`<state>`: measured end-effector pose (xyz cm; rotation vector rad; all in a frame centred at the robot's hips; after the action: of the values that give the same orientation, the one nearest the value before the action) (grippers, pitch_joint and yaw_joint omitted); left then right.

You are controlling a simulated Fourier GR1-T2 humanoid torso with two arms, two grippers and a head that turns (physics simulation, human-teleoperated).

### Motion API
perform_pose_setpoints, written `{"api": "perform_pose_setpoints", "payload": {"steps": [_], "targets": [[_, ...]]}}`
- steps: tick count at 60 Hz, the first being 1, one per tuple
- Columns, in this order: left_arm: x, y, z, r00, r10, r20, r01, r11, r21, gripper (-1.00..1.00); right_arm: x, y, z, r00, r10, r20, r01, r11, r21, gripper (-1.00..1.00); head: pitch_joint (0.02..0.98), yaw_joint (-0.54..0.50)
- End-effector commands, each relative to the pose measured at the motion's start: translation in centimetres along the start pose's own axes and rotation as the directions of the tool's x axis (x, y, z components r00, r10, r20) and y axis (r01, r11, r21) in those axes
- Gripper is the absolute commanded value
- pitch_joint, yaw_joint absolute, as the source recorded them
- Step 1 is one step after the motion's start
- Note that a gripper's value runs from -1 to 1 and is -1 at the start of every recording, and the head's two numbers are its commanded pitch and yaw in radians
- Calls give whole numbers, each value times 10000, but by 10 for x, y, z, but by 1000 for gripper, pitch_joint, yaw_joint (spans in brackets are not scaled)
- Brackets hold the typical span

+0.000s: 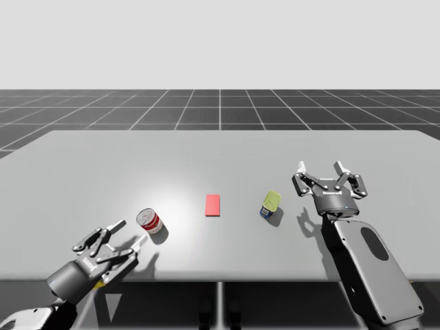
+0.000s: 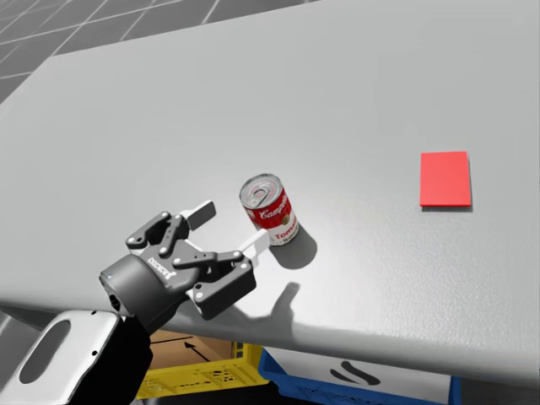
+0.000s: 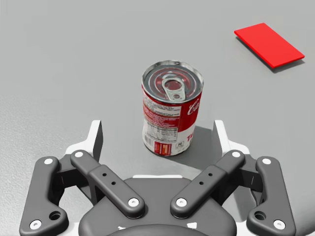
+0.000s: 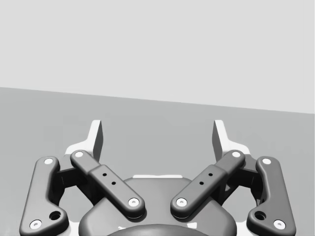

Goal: Look at the card. If it is red, pick the object on the left. If it is green, pick the object on the right.

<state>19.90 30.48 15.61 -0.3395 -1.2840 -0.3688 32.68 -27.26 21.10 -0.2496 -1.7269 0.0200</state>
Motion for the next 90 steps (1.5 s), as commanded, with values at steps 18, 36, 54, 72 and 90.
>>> {"api": "perform_pose_setpoints", "payload": {"steps": [18, 36, 54, 72, 90], "targets": [[-2, -8, -44, 9991, 262, -338, -256, 9995, 202, -1000, 0, -1, 0, 10000, -20, 14, 20, 10000, 13, -1000, 901, 383], [-2, -5, -64, 9966, 484, -673, -461, 9983, 361, -1000, 1, -1, 0, 10000, 9, 62, -9, 10000, 38, -1000, 901, 372], [-10, -6, -65, 9943, 339, -1015, -322, 9993, 180, 1000, 4, 1, 3, 9995, 33, 315, -34, 10000, 42, -1000, 838, 376], [-13, -8, -66, 9936, 206, -1114, -208, 9998, -8, 1000, 4, 2, 4, 9998, -207, 10, 207, 9998, 27, -1000, 556, 415], [-2, -14, -63, 9958, -129, -905, 121, 9999, -98, 1000, 4, 1, 5, 9996, -284, -36, 284, 9996, 68, -1000, 463, 422]]}}
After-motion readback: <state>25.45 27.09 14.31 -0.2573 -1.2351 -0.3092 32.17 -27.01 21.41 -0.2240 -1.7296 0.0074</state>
